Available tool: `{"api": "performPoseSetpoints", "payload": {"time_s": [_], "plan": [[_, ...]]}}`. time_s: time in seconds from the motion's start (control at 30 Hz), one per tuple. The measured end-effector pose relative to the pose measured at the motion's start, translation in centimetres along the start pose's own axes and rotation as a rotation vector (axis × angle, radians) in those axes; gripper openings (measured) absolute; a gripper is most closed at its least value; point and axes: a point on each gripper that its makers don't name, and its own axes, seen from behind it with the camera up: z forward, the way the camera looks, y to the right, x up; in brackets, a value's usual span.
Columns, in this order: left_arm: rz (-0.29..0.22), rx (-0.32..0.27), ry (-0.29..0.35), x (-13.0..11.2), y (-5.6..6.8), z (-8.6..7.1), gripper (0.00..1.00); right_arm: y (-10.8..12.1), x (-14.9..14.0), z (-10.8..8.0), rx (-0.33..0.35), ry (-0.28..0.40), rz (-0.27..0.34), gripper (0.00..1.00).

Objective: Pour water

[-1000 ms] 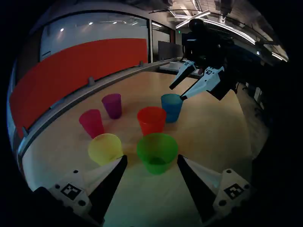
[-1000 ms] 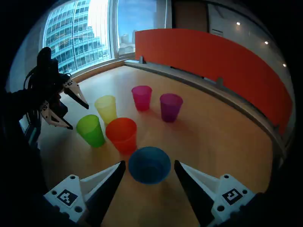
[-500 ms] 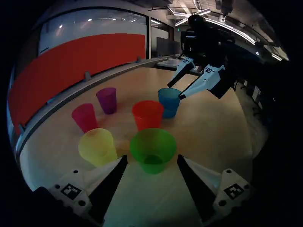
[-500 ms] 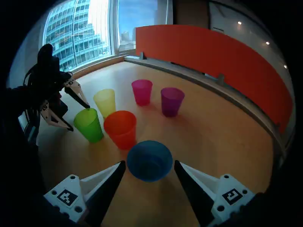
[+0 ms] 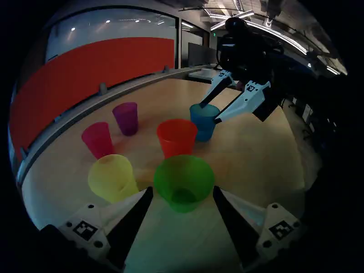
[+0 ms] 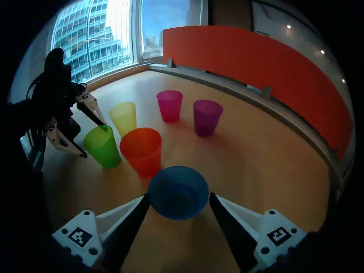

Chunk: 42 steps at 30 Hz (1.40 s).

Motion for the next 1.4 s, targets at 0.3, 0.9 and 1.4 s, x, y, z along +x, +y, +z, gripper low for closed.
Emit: {"api": "performPoseSetpoints", "payload": {"time_s": [0.3,0.9,1.4], "plan": [[-0.004,-0.006,-0.004,0.3,0.0,0.9,0.98,0.0,0.0,0.8,0.007,0.008,0.008,1.0],[-0.024,0.0,-0.008,0.3,-0.3,1.8,0.9,0.2,-0.1,1.8,0.006,0.007,0.006,1.0],[-0.004,-0.018,-0.012,-0.1,0.6,1.7,0.84,0.2,-0.2,2.4,-0.004,0.001,0.002,1.0]]}}
